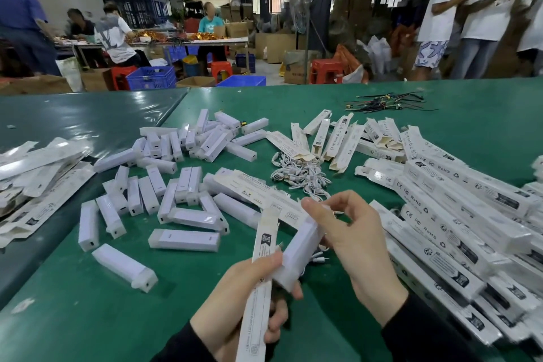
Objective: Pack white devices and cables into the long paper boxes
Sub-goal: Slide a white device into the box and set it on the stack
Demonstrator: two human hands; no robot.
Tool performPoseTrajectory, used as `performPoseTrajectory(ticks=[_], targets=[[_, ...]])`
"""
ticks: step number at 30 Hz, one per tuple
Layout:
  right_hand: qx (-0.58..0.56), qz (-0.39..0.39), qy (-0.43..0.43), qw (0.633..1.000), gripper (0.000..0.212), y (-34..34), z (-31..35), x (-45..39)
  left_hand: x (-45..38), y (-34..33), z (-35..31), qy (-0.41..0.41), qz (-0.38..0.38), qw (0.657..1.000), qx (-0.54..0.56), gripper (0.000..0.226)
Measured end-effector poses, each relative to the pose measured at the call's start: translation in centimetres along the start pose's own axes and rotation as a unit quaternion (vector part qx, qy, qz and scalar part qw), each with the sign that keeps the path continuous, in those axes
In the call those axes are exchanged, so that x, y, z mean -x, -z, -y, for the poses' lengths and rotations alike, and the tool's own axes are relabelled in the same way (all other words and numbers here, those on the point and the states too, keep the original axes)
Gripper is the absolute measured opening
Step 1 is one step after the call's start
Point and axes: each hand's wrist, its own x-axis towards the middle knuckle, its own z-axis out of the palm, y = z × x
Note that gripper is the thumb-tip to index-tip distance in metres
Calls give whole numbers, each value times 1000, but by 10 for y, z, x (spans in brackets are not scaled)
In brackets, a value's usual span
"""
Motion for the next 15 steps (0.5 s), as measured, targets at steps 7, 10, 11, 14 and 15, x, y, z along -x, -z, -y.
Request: performPoseTrajectory(ticks=[7,10,11,14,15], targets=[[-108,294,-128,941,38,13,22,-2,5,3,3,-24,-33,994,98,43],[-114,254,-100,955,33,22,28,-6,1,4,2,-9,-27,996,83,53],[-134,212,-90,964,29,25,28,-10,-1,4,1,-3,-30,997,72,58],[-190,56,-23,980,28,35,26,-19,-2,5,2,5,-9,999,42,63],[-189,23,3,982,29,36,25,-20,-1,5,3,7,14,999,38,61]])
